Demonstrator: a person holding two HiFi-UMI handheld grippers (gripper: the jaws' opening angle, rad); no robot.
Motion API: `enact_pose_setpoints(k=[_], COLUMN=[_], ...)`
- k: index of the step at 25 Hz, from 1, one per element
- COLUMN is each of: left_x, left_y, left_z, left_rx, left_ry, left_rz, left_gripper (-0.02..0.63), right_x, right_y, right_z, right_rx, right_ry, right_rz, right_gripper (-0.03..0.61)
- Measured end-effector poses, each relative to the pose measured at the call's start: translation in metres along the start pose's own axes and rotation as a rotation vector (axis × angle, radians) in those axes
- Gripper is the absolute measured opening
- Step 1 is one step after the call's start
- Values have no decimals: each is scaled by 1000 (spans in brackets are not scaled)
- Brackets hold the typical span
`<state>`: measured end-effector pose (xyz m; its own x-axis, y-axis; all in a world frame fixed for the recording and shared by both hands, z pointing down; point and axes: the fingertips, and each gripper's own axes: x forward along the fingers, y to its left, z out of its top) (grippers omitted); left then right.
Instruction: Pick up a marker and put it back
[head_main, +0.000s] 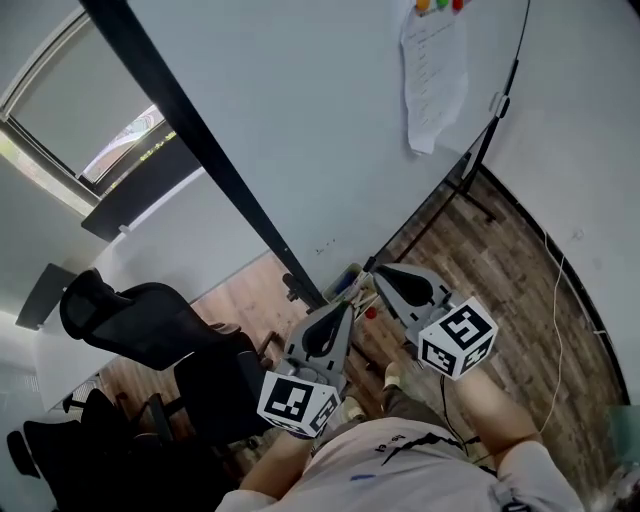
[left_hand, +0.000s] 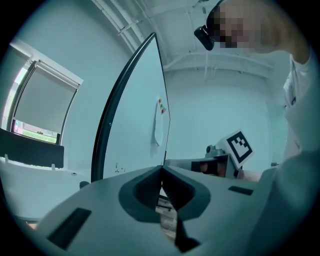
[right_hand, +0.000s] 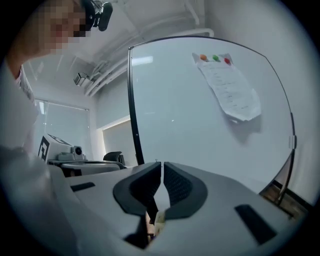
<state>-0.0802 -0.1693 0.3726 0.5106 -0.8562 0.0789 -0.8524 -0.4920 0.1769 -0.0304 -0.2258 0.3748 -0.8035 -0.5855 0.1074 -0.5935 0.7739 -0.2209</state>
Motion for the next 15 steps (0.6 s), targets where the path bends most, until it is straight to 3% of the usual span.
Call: enact_pose_setpoints(k=[15], left_x=[-25], left_y=[-27], left_z=[30], left_rx=[33], left_ry=[-48], left_rz=[-62], left_gripper=[11], right_x=[-37], right_y=[52], right_z=[35], right_rx=[-19], right_ry=[-94], right_rz=[13], right_gripper=[17])
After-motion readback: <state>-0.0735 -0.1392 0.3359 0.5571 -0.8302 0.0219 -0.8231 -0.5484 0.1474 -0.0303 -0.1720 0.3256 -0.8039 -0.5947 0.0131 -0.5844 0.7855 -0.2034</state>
